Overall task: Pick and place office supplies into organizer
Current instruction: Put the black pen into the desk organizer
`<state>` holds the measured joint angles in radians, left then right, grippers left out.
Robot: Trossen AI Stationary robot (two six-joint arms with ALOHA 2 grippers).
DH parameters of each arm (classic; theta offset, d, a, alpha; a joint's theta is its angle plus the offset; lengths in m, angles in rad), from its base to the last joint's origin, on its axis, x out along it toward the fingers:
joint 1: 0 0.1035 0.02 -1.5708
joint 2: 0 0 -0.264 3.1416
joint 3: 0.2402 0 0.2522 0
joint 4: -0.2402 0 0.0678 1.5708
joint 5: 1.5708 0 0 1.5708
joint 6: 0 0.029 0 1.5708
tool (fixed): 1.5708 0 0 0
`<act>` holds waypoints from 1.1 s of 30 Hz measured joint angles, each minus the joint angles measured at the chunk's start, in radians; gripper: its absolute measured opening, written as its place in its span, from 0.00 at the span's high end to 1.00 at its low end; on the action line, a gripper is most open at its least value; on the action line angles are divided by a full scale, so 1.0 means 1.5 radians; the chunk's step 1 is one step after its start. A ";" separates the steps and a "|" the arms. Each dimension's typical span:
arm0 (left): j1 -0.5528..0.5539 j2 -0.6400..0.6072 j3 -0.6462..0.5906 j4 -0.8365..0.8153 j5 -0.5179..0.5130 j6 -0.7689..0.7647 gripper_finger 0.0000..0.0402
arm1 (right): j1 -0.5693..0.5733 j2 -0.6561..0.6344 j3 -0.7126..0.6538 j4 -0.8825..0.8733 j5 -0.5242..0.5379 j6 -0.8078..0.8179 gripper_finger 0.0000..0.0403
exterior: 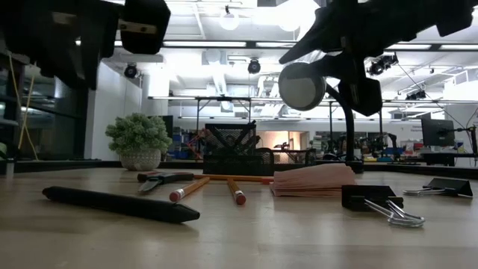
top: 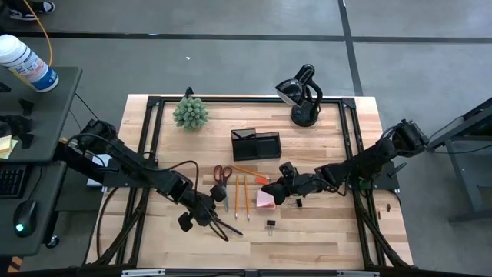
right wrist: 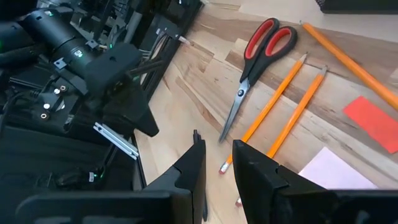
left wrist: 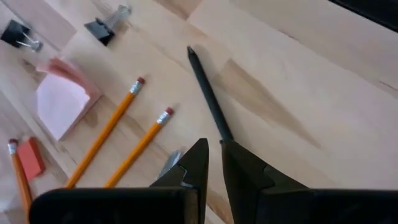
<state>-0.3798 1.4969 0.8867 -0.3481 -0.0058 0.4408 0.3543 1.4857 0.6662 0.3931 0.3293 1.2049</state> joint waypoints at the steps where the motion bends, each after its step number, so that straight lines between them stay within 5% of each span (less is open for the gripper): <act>1: 0.005 0.003 0.000 0.006 0.001 0.000 0.91 | -0.003 0.000 0.000 0.000 -0.008 0.000 0.82; 8: 0.036 0.004 0.000 0.021 -0.001 0.007 0.91 | -0.011 0.000 0.000 -0.012 -0.022 0.001 0.82; 16: 0.039 0.004 -0.065 0.166 0.006 -0.017 0.91 | -0.011 0.000 0.000 -0.052 -0.042 0.018 0.82; 33: 0.039 0.004 -0.090 0.167 0.014 -0.030 0.91 | -0.023 0.000 0.000 -0.050 -0.033 0.017 0.82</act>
<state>-0.3210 1.5036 0.7521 -0.0975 0.0151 0.3954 0.3199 1.4857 0.6662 0.3176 0.2802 1.2297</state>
